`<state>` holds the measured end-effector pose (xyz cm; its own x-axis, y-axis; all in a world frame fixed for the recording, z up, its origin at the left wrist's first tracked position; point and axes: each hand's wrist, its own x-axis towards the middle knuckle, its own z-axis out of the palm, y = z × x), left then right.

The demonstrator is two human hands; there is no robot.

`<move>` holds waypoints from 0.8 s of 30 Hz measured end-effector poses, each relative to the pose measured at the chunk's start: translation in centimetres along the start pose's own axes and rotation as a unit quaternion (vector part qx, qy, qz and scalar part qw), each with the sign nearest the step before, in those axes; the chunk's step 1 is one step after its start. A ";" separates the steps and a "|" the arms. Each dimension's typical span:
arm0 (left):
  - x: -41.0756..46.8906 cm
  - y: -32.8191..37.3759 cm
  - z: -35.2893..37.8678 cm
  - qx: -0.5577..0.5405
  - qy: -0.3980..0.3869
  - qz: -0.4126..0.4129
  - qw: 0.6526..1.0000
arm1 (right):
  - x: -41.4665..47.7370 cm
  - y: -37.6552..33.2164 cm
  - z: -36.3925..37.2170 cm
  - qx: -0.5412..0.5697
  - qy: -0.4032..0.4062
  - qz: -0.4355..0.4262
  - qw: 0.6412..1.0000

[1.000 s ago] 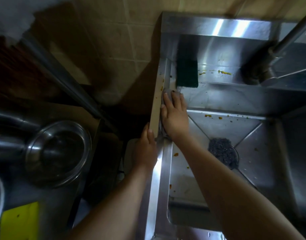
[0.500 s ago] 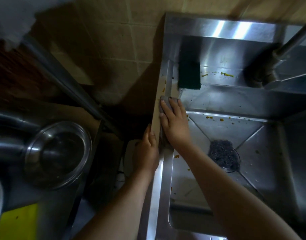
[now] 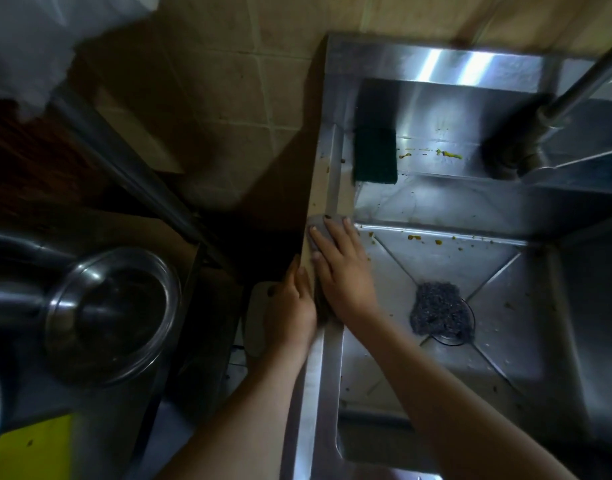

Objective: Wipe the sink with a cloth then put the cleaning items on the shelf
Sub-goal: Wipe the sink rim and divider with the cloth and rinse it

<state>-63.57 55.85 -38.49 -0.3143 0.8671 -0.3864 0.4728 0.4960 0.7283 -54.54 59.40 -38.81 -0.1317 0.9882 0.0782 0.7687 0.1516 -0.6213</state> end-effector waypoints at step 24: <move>0.2 0.2 0.0 -0.042 -0.009 0.003 0.999 | 0.3 -0.7 0.4 -0.037 0.009 0.060 0.997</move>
<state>-63.56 56.10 -38.42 -0.2953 0.8716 -0.3913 0.4033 0.4850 0.7760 -55.30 59.58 -38.66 -0.0249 0.9995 0.0198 0.8226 0.0318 -0.5677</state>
